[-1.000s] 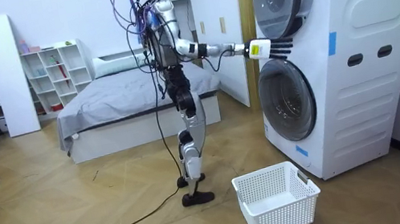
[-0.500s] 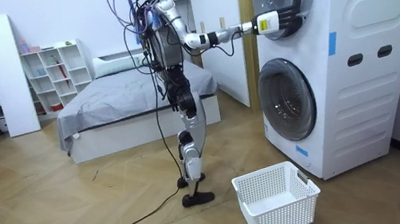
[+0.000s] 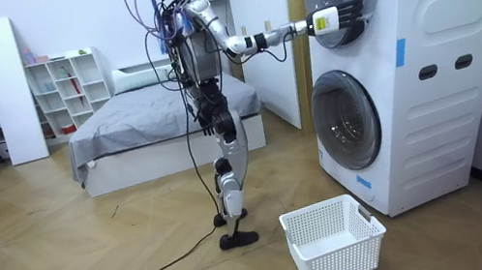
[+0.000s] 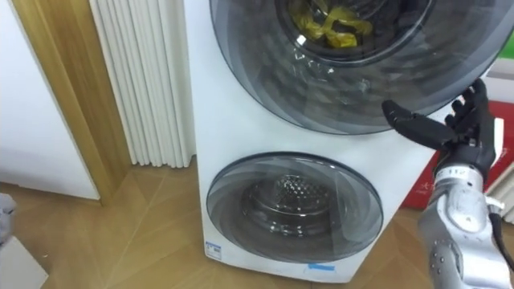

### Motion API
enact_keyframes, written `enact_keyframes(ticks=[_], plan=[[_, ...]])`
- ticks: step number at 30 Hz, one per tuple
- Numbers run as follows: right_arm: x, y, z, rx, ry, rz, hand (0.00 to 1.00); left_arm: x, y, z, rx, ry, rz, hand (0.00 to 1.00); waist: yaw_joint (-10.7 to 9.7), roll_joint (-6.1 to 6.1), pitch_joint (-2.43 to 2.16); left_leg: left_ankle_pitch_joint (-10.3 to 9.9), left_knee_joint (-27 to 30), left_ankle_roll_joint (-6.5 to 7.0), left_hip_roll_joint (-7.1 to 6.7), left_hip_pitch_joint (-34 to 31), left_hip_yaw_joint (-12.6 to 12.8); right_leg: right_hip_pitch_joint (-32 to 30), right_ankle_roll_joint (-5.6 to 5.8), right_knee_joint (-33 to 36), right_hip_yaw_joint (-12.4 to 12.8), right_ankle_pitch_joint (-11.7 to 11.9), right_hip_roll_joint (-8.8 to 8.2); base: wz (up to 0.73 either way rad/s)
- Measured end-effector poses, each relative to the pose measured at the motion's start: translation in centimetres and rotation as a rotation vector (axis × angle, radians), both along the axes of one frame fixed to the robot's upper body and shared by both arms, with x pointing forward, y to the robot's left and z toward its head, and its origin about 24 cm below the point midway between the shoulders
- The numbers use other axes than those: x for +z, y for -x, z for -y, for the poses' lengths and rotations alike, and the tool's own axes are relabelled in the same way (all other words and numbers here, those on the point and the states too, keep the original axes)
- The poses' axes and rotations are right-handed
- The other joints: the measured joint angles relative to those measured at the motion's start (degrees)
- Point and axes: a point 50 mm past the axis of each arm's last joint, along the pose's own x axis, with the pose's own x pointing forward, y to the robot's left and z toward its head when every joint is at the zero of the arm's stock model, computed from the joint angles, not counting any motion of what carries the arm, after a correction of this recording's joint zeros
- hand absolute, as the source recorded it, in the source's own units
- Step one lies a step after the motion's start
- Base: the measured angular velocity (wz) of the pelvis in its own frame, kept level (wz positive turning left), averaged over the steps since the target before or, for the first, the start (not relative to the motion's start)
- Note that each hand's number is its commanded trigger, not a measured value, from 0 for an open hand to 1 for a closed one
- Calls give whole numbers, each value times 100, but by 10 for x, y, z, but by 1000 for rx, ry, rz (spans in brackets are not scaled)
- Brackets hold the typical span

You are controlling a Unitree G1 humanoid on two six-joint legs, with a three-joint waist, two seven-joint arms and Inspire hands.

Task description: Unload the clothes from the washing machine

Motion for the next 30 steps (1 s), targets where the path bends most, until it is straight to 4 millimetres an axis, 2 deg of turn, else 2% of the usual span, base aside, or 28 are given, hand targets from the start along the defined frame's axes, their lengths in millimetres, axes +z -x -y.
enact_keyframes(ticks=[5, 9, 14, 16, 19, 30], plan=[[2, 0, 3, -3, 9, 0, 0, 1, -2, -2, -36, -12, -10, 0, -4, -31, -20, 0, 39, 0, -3, 16, -18, 10, 0, 2, -19, 0, -5, 1], [5, -1, 9, 8, 14, -15, 0, 3, -12, -2, -48, 0, 25, 0, -2, -33, -22, 0, 37, 0, -3, 7, -35, 11, 0, 5, -134, 0, -12, 1], [24, -11, 11, 23, 17, 3, 0, 4, -14, -4, -57, 17, 28, 0, -5, -53, -15, 4, 42, -6, 0, -60, -31, -34, -13, 4, -153, -9, -9, -1], [29, -12, 13, 29, 28, 10, 0, 4, -12, -6, -59, 20, 20, 0, 0, -111, 1, 19, 46, -31, 4, -93, -18, -100, -14, 6, -152, -9, -6, -5], [28, -13, 13, 40, 31, 7, 0, 3, -7, -6, -56, 29, -2, 0, 21, -162, -4, 27, 53, -43, 15, -118, 3, -127, -14, 5, -150, -9, 1, -5], [25, -18, 15, 83, 62, -35, 0, 4, -3, -11, -54, 27, -30, 0, 18, -162, -4, 28, 46, -46, 19, -95, 19, -93, -15, 15, -153, -9, 4, -2]])
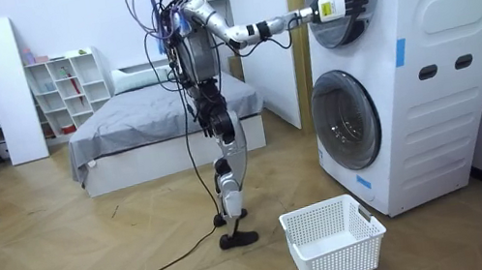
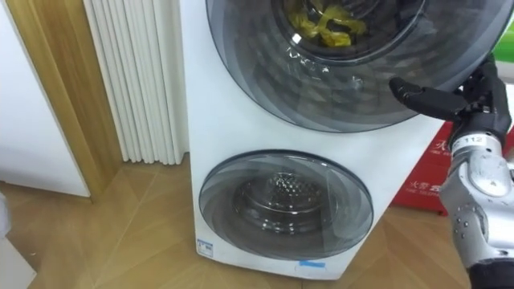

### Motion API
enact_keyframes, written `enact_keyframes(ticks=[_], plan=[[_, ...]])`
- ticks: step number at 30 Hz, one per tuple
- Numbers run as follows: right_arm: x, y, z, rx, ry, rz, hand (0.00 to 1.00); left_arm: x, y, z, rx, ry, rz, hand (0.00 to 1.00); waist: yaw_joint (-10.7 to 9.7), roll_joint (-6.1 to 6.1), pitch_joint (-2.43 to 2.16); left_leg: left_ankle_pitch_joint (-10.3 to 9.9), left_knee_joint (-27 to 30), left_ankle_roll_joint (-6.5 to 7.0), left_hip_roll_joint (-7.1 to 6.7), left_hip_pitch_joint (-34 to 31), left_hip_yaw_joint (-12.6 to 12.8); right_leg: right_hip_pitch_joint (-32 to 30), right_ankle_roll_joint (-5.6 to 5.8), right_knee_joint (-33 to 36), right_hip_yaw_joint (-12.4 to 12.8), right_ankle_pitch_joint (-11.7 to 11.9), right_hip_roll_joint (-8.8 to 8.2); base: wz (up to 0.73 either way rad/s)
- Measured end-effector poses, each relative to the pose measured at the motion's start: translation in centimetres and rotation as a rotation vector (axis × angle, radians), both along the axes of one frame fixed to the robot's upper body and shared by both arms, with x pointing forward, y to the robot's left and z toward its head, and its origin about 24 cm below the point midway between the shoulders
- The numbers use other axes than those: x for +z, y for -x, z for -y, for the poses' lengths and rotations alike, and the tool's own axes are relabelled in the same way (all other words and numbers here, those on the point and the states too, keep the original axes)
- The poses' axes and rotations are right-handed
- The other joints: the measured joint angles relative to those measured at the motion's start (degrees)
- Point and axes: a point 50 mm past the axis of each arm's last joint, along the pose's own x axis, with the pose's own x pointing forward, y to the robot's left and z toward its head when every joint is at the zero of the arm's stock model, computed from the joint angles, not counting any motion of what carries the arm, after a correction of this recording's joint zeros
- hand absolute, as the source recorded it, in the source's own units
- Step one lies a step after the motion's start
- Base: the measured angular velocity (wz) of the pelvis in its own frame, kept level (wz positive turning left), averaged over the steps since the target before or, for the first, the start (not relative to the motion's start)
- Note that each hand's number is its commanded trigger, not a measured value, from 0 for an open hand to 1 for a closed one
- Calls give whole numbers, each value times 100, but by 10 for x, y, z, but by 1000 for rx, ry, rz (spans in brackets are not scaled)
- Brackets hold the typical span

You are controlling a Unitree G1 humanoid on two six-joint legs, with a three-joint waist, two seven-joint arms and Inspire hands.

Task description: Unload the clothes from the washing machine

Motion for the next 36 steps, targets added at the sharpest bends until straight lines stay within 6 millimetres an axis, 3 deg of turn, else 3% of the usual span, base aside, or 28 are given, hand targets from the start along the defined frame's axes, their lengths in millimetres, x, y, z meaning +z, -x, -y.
enact_keyframes(ticks=[14, 23, 36], plan=[[14, -1, -15, 63, 54, 44, 0, 1, -3, -3, -36, -6, -4, 0, -28, 42, -13, 11, 4, -18, 13, -119, 22, -188, -42, 17, 34, -21, 7, -7], [14, 18, -30, 130, 127, 87, 0, -1, -4, -2, -40, 7, -5, 0, -29, 96, -4, 19, -30, -34, 81, -10, 156, -160, -61, 24, 96, -31, 52, -11], [-3, 52, -58, 235, 100, 164, 0, -4, -2, 4, -87, 36, -17, 0, -160, 224, 15, -31, -63, -149, 164, 19, 165, -177, -136, 62, 178, 15, 138, -3]])
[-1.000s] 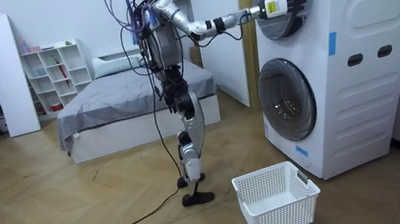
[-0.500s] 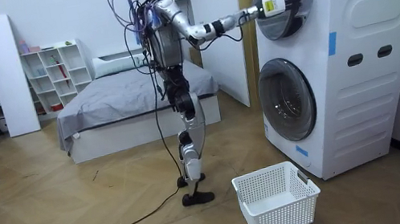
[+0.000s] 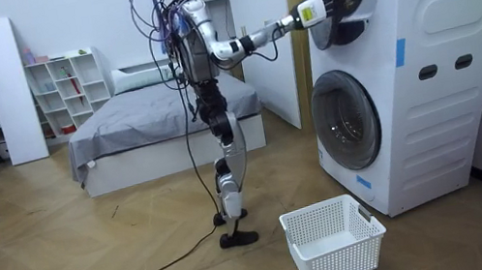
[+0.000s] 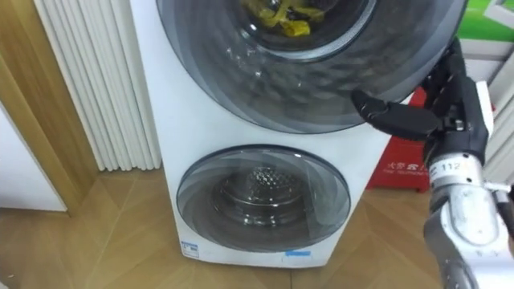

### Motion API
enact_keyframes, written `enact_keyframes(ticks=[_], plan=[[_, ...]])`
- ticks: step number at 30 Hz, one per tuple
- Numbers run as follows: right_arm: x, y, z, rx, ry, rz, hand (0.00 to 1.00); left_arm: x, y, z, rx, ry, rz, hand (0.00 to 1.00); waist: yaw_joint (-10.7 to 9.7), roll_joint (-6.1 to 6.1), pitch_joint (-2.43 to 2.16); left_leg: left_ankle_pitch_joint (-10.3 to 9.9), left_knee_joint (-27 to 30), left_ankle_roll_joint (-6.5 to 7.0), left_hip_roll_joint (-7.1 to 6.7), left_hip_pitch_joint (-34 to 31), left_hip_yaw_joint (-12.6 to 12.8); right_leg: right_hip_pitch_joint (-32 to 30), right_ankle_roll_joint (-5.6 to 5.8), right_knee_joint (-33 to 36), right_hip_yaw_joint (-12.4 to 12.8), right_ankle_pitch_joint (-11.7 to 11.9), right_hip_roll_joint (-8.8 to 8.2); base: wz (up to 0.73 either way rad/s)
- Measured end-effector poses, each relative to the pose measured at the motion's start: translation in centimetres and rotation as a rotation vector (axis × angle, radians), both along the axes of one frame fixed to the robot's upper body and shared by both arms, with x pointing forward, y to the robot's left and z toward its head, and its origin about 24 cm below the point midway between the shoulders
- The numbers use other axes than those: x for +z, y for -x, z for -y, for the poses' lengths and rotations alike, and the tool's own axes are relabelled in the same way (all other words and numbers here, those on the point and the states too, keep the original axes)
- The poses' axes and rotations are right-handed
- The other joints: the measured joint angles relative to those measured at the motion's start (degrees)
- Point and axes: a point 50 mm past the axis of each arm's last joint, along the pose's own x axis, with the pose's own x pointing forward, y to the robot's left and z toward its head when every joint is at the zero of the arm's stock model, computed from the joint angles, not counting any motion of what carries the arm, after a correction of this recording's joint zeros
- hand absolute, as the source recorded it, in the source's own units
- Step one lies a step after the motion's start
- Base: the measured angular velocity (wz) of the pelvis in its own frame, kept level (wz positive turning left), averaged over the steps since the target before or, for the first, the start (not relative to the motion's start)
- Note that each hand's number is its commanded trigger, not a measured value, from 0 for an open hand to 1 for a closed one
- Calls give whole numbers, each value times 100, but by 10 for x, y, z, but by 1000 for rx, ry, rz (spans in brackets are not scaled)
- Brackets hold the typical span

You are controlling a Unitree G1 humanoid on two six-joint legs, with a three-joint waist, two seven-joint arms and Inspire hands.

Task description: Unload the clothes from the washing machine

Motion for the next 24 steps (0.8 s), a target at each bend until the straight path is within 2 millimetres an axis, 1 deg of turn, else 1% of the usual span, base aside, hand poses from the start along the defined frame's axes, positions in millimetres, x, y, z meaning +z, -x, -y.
enact_keyframes(ticks=[2, 3, 5, 6, 7, 8, 10, 14, 17, 21, 23, 24], plan=[[-3, 3, -3, 14, -11, 8, 0, -1, 1, 1, 1, 4, -6, 0, -2, 26, -13, -6, 21, -8, 13, -12, -2, -12, -4, 20, -1, 3, 11, 0], [-3, 4, -3, 27, -7, 14, 0, -1, 1, 2, 2, 7, -5, 0, -14, 60, -18, -8, 60, -12, 22, -54, -4, -38, -31, 19, 1, 19, 21, 0], [-3, 7, -5, 50, 0, 25, 0, -1, 0, 3, 1, 11, -2, 0, -21, 110, -17, -8, 103, -16, 29, -98, -4, -60, -52, 18, 1, 32, 26, 0], [-3, 8, -6, 61, 1, 29, 0, -2, 0, 4, 1, 13, -2, 0, -20, 150, -30, -10, 115, -20, 34, -102, 0, -62, -57, 19, 4, 35, 30, 0], [-5, 12, -8, 68, 3, 29, 0, -2, 0, 5, -4, 15, -4, 0, -21, 186, -57, -11, 118, -24, 38, -103, -4, -62, -58, 21, 12, 35, 34, 0], [-5, 14, -9, 71, 6, 30, 0, -2, 0, 6, -9, 16, -5, 0, -21, 200, -68, -10, 118, -26, 39, -102, -5, -62, -58, 23, 14, 35, 36, 0], [-7, 22, -12, 92, 27, 31, 0, -3, 1, 8, -10, 16, -8, 0, -23, 231, -85, -4, 109, -36, 48, -85, 15, -62, -63, 25, 118, 38, 50, -6], [-10, 34, -17, 132, 30, 32, 0, -4, 3, 10, -3, 19, -11, 0, -42, 242, -80, -1, 112, -40, 58, -74, 35, -61, -84, 24, 155, 51, 54, -6], [-14, 37, -20, 164, 18, 28, 0, -4, 2, 12, 8, 19, -2, 0, -145, 265, -63, -1, 119, -41, 57, -66, 32, -40, -94, 21, 147, 58, 51, 0], [-23, 44, -27, 212, -3, 13, 0, -5, 0, 15, -12, 25, 7, 0, -198, 284, -53, -1, 116, -41, 57, -51, 49, -35, -96, 23, 155, 59, 51, -2], [-25, 45, -29, 225, -10, 8, 0, -5, -1, 15, -14, 26, 14, 0, -202, 285, -52, -1, 112, -41, 59, -51, 63, -41, -97, 24, 152, 59, 50, -4], [-26, 45, -30, 234, -14, 7, 0, -5, -2, 15, -14, 26, 16, 0, -213, 270, -61, -1, 106, -41, 62, -51, 79, -47, -97, 23, 152, 59, 50, -5]])
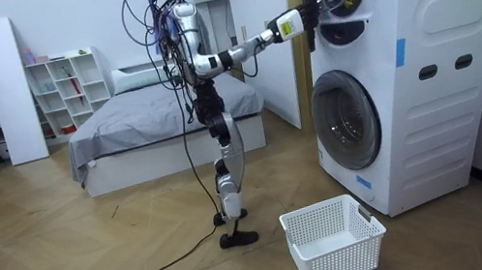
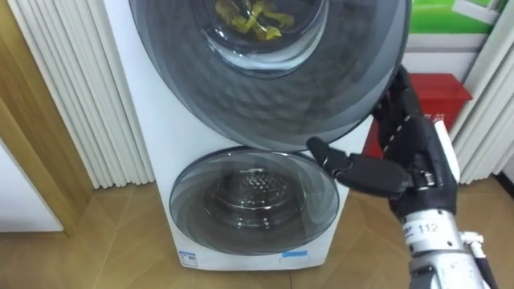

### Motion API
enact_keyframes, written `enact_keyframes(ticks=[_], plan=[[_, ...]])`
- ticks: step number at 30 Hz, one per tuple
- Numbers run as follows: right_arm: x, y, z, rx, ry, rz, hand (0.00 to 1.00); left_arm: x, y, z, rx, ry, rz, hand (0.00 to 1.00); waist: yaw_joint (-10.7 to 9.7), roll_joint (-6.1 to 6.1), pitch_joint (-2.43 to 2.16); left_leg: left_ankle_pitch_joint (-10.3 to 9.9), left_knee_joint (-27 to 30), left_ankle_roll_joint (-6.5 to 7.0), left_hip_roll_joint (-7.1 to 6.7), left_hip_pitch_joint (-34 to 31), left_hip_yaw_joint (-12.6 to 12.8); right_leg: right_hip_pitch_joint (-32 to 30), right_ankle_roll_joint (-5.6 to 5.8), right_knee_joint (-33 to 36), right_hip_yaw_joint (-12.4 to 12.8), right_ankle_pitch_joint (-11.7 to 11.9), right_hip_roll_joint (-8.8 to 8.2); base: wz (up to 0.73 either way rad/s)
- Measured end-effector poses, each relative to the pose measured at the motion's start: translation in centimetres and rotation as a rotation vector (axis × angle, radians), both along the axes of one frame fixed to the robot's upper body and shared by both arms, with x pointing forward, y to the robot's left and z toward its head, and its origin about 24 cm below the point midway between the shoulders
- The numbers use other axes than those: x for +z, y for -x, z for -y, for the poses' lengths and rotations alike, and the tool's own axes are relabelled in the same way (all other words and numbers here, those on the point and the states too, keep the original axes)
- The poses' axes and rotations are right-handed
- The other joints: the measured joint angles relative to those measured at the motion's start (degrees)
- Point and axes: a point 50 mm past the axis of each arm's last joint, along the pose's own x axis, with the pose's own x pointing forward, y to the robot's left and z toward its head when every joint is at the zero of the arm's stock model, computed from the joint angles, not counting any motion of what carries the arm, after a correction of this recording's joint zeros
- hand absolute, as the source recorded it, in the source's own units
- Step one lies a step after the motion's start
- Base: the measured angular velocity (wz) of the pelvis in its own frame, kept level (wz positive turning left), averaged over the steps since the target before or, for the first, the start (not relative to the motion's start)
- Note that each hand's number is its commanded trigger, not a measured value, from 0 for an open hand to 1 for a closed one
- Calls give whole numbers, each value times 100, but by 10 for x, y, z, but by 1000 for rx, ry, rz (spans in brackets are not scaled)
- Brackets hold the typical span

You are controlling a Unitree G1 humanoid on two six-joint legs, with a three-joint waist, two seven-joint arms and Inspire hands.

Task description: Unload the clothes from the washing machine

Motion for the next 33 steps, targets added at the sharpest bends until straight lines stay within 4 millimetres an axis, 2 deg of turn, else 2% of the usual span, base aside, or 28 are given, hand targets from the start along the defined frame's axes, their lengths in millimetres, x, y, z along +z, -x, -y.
enact_keyframes(ticks=[8, 11, 14, 21, 29, 33], plan=[[-5, 2, -9, 44, -10, -11, 0, 0, -2, 2, -14, 3, 21, 0, -72, -12, -2, 0, -56, 0, 18, 26, 106, -32, -10, -2, 79, 6, 12, -6], [-5, 9, -14, 60, -19, -6, 0, 0, -3, 2, -20, 6, 25, 0, -76, -17, -2, 0, -92, -1, 20, 27, 119, -56, -10, 0, 83, 6, 25, -3], [-7, 10, -23, 113, -28, -8, 0, -1, -2, 5, -40, 13, 18, 0, -69, -18, -3, -1, -111, -3, 46, 29, 245, -99, -21, 2, 172, 13, 27, -18], [-10, 11, -40, 194, -45, -18, 0, -3, -9, 16, -131, 26, 31, 0, 28, -12, 4, -7, -126, -18, 56, 30, 262, -130, -30, 16, 231, 19, 45, -5], [-11, 13, -61, 277, -87, -12, 0, -2, -16, 16, -160, 23, 39, 0, 107, -34, 17, 25, -148, -73, 101, 25, 274, -208, -51, 94, 284, 31, 107, -4], [-7, 12, -85, 413, -64, 12, 0, -2, -25, 16, -174, 28, 54, 0, 306, -65, 16, 37, -142, -116, 137, 10, 256, -214, -52, 91, 245, 32, 123, 4]])
